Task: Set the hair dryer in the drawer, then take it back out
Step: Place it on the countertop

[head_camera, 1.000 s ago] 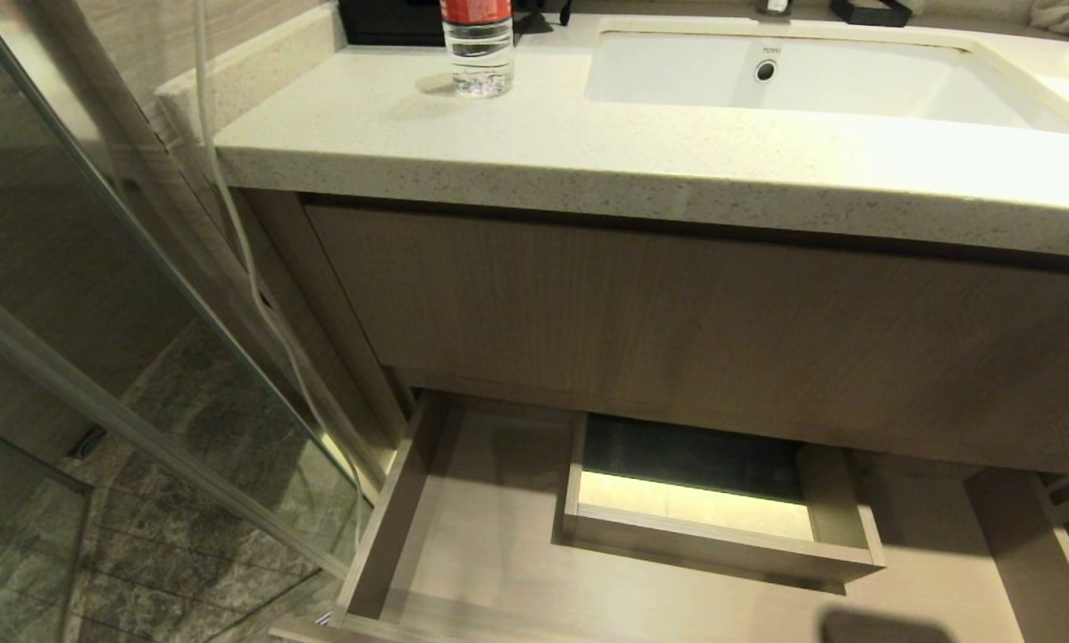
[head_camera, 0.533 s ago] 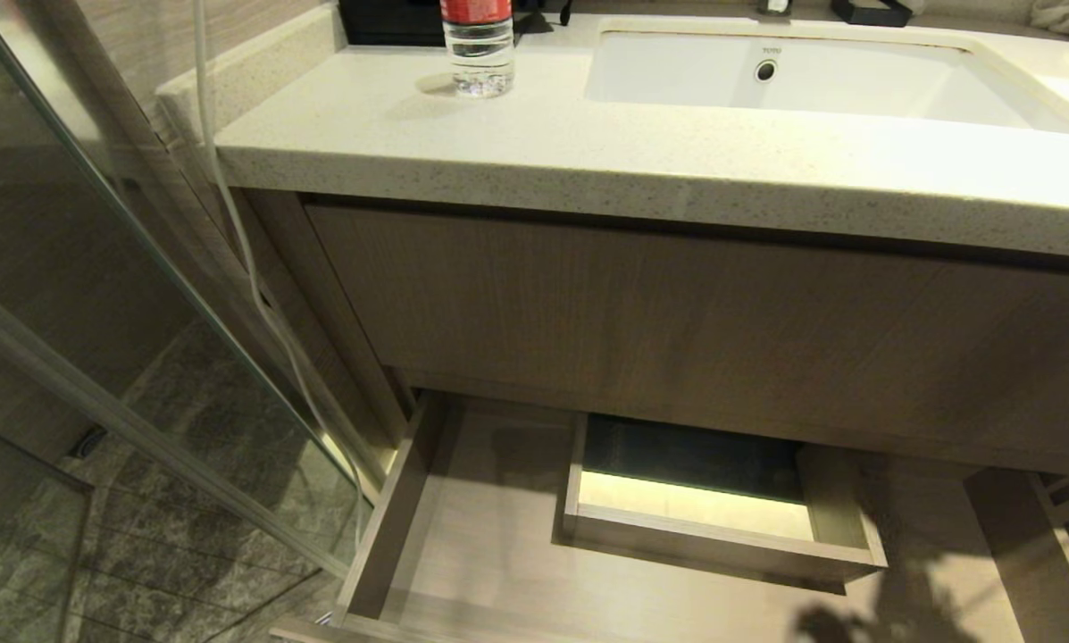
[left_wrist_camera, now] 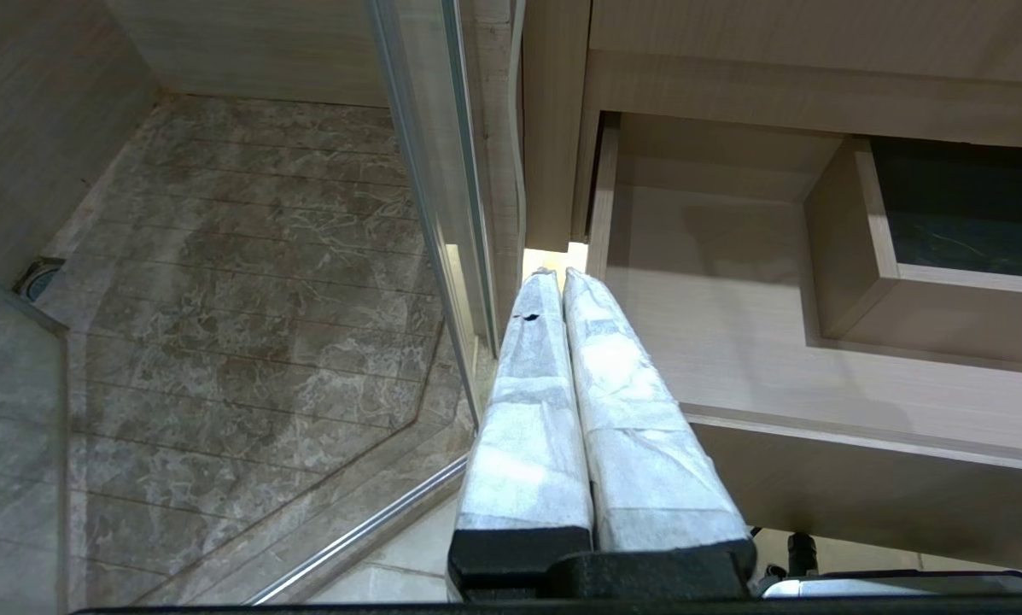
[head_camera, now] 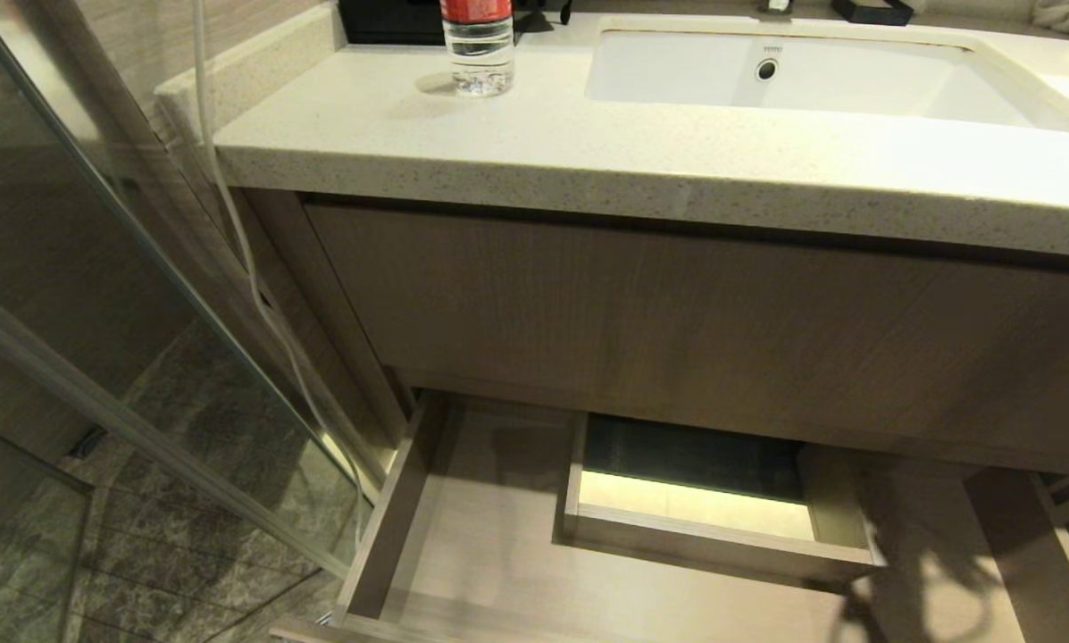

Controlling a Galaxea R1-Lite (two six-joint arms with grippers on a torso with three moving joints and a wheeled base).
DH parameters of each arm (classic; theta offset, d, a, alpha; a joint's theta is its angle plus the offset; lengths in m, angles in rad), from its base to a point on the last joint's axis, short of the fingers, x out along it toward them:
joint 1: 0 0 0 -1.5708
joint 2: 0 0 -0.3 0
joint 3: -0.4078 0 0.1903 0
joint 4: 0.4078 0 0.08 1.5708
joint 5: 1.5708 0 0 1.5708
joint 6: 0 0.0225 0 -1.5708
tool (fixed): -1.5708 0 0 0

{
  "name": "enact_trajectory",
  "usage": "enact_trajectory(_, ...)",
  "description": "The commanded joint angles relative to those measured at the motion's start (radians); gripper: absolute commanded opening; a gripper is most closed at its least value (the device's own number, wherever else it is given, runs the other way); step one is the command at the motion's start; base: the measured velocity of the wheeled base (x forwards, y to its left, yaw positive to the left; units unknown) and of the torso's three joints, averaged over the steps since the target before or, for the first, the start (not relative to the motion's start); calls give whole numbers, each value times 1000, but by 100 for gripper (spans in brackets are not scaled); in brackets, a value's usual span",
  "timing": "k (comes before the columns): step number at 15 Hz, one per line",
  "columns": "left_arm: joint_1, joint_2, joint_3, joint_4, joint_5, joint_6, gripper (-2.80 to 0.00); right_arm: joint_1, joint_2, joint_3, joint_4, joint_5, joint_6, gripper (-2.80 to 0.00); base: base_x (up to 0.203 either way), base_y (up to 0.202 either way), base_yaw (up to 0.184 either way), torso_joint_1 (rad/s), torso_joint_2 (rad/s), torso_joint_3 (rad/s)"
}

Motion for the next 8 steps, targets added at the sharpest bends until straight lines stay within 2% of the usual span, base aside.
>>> enact_trajectory(1, 0, 0, 0, 0, 0, -1, -280, -10, 99, -16, -74, -2, -25, -280, 0, 0, 0, 0, 0, 0)
enact_trajectory(8, 0, 0, 0, 0, 0, -1, -280, -43, 193, -18, -87, -1, -70, -280, 0, 0, 0, 0, 0, 0)
